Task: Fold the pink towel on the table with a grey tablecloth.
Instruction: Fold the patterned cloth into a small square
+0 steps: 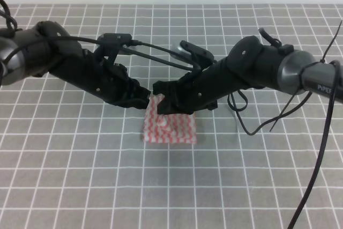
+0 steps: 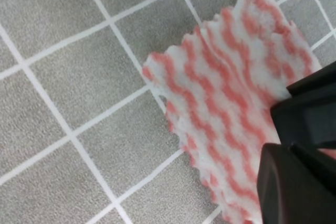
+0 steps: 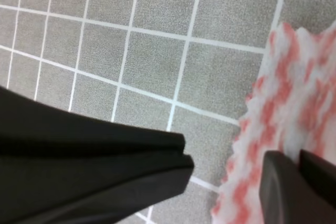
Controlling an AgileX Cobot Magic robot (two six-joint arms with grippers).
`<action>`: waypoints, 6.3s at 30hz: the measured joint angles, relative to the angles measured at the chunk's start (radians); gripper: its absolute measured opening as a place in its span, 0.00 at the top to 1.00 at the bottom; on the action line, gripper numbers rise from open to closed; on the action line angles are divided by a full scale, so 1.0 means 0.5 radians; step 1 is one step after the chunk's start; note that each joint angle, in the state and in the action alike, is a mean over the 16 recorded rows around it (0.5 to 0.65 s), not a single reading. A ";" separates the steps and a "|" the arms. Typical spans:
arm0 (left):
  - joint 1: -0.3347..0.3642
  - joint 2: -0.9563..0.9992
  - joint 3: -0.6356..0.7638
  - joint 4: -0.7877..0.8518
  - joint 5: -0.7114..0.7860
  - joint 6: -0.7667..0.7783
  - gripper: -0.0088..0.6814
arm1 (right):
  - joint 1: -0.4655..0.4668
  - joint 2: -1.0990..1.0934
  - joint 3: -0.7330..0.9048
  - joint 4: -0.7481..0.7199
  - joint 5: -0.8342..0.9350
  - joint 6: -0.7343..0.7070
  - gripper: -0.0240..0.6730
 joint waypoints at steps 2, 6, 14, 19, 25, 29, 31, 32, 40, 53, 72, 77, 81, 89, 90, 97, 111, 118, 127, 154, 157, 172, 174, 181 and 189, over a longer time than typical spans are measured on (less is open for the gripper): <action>0.000 -0.001 0.000 0.000 -0.001 0.000 0.99 | 0.003 0.001 0.000 0.003 0.002 0.000 0.98; 0.000 -0.002 0.001 -0.001 -0.003 0.000 0.99 | 0.012 0.003 0.000 0.017 0.007 -0.003 0.98; 0.000 -0.001 0.000 0.000 -0.005 0.000 0.99 | 0.031 0.005 0.001 0.040 -0.007 -0.007 0.98; 0.000 -0.001 0.000 0.000 -0.005 0.000 0.99 | 0.037 0.006 0.001 0.047 -0.033 -0.011 0.98; 0.000 -0.002 0.001 -0.001 -0.006 0.000 0.99 | 0.037 0.006 0.001 0.049 -0.055 -0.012 0.95; 0.001 -0.003 0.001 -0.001 -0.007 0.000 0.99 | 0.037 0.006 0.001 0.059 -0.058 -0.013 0.89; 0.001 -0.003 0.001 -0.001 -0.007 0.000 0.99 | 0.037 0.006 0.001 0.069 -0.054 -0.013 0.84; 0.001 -0.003 0.002 -0.002 -0.008 0.000 0.99 | 0.037 0.006 0.001 0.074 -0.051 -0.013 0.82; 0.001 -0.003 0.002 -0.002 -0.005 0.002 0.99 | -0.007 0.010 0.002 0.065 -0.005 -0.014 0.64; -0.036 -0.003 0.002 0.009 0.083 -0.002 0.99 | -0.165 0.011 0.002 -0.123 0.158 -0.014 0.83; -0.197 0.098 -0.002 0.308 0.147 -0.217 0.99 | -0.179 0.011 0.002 -0.303 0.216 -0.014 0.99; -0.197 0.120 -0.003 0.337 0.061 -0.237 0.99 | -0.180 0.009 0.001 -0.324 0.235 -0.013 0.99; -0.197 0.121 -0.003 0.346 0.009 -0.250 0.99 | -0.182 0.004 0.000 -0.341 0.236 -0.011 0.99; -0.198 0.060 -0.004 0.348 -0.044 -0.257 0.99 | -0.184 -0.002 -0.001 -0.367 0.210 -0.009 0.99; -0.198 0.047 -0.004 0.348 -0.050 -0.258 0.99 | -0.184 -0.002 -0.001 -0.368 0.205 -0.008 0.99; -0.197 -0.112 -0.004 0.409 -0.144 -0.333 0.99 | -0.183 -0.023 0.000 -0.389 0.208 -0.011 0.99; -0.194 -0.725 0.191 0.804 -0.353 -0.735 0.99 | -0.183 -0.377 0.037 -0.768 0.339 0.145 0.99; -0.194 -1.302 0.534 0.858 -0.571 -0.843 0.99 | -0.183 -0.792 0.229 -0.990 0.345 0.280 0.99; -0.194 -2.147 1.105 0.874 -0.764 -0.898 0.99 | -0.183 -1.522 0.733 -1.067 0.231 0.324 0.99; -0.194 -3.869 2.545 0.879 -1.285 -0.997 0.99 | -0.182 -3.466 2.210 -1.336 -0.435 0.459 0.99; -0.194 -3.875 2.643 0.879 -1.366 -0.991 0.99 | -0.182 -3.504 2.386 -1.337 -0.709 0.400 0.99; -0.194 -3.872 2.772 0.881 -1.235 -0.976 0.99 | -0.182 -3.539 2.918 -1.338 -1.376 0.258 0.99; -0.194 -3.871 2.775 0.882 -1.226 -0.975 0.99 | -0.182 -3.537 2.931 -1.340 -1.378 0.255 0.99; -0.194 -3.874 2.775 0.882 -1.220 -0.975 0.99 | -0.235 -3.576 2.968 -1.348 -1.393 0.211 0.99; -0.194 -3.876 2.772 0.881 -1.220 -0.975 0.99 | -0.533 -3.835 3.099 -1.353 -1.369 0.161 0.99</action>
